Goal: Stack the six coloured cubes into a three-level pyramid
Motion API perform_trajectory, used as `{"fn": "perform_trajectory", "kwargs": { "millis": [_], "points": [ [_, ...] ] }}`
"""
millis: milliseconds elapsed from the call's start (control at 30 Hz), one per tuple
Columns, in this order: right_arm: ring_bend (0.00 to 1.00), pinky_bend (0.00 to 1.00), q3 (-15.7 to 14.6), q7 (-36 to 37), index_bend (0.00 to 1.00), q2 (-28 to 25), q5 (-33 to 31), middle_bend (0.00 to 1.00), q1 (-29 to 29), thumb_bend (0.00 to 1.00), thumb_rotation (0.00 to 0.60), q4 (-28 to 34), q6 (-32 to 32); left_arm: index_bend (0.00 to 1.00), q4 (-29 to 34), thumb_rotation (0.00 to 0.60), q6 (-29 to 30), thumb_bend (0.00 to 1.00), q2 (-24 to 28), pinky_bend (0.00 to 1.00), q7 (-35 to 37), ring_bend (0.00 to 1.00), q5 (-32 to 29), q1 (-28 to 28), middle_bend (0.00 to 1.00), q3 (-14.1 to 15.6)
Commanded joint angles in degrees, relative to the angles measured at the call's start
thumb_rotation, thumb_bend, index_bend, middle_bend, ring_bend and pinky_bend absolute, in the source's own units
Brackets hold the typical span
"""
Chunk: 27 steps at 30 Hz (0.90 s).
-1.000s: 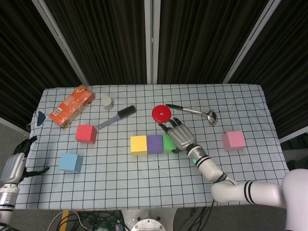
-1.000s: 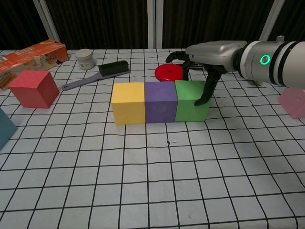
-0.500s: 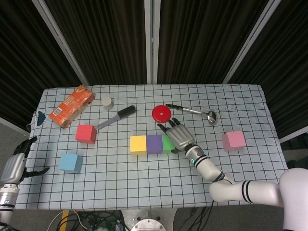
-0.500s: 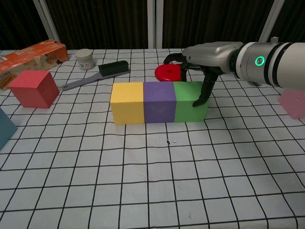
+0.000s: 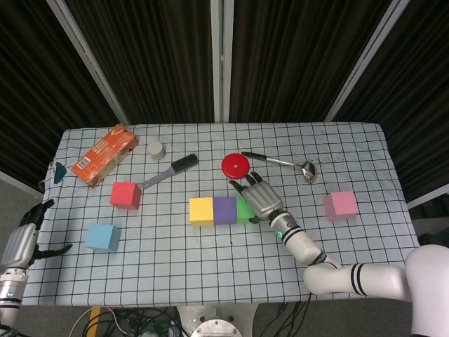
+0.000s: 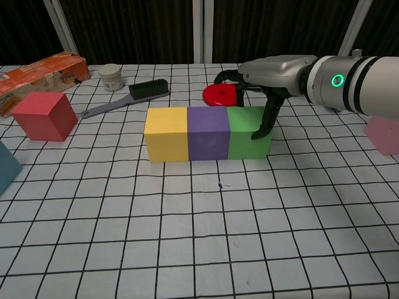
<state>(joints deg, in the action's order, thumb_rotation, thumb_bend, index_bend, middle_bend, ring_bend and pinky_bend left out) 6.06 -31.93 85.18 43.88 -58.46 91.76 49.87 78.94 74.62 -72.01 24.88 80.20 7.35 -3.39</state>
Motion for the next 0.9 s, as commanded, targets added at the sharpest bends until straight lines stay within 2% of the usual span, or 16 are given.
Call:
{"fn": "perform_trajectory", "kwargs": {
  "millis": [33,133,267,367,467,667,900],
  "points": [
    [0.05,0.0,-0.04,0.11,0.0,-0.02,0.08,0.43,0.03,0.12,0.6,0.0,-0.1,0.04,0.01,0.6,0.03,0.0,0.02,0.06,-0.04,0.0,0.02,-0.01,0.08,0.01],
    [0.04,0.0,-0.02,0.6,0.0,-0.24,0.33,0.37,0.09,0.09,0.6,0.15,-0.53,0.04,0.05,0.6,0.05,0.0,0.07,0.06,-0.03,0.0,-0.02,-0.02,0.08,-0.03],
    [0.0,0.0,-0.05,1.33,0.0,-0.82,0.81,0.21,0.12,0.01,0.6,0.4,-1.37,0.04,0.07,0.6,0.05,0.0,0.12,0.06,-0.09,0.0,-0.01,-0.04,0.08,0.01],
    [0.0,0.0,-0.01,1.94,0.0,-1.06,1.27,0.12,0.23,0.0,0.6,0.42,-1.62,0.04,0.1,0.6,0.04,0.0,0.13,0.06,-0.13,0.0,-0.03,-0.03,0.08,-0.01],
    [0.0,0.0,-0.11,2.28,0.0,-1.31,1.51,0.08,0.3,0.0,0.6,0.5,-1.86,0.04,0.2,0.6,0.04,0.0,0.17,0.06,-0.23,0.0,-0.05,-0.01,0.08,-0.04],
    [0.0,0.0,0.23,3.31,0.0,-2.46,2.38,0.07,0.98,0.0,0.6,1.66,-0.86,0.04,0.57,0.6,0.02,0.0,0.43,0.06,-0.57,0.0,-0.09,0.04,0.08,-0.09],
    [0.0,0.0,3.86,7.14,0.0,-9.9,5.03,0.07,4.02,0.0,0.6,7.19,4.99,0.04,2.32,0.6,2.0,0.0,1.4,0.06,-1.24,0.0,1.03,0.1,0.08,-0.7]
  ]
}}
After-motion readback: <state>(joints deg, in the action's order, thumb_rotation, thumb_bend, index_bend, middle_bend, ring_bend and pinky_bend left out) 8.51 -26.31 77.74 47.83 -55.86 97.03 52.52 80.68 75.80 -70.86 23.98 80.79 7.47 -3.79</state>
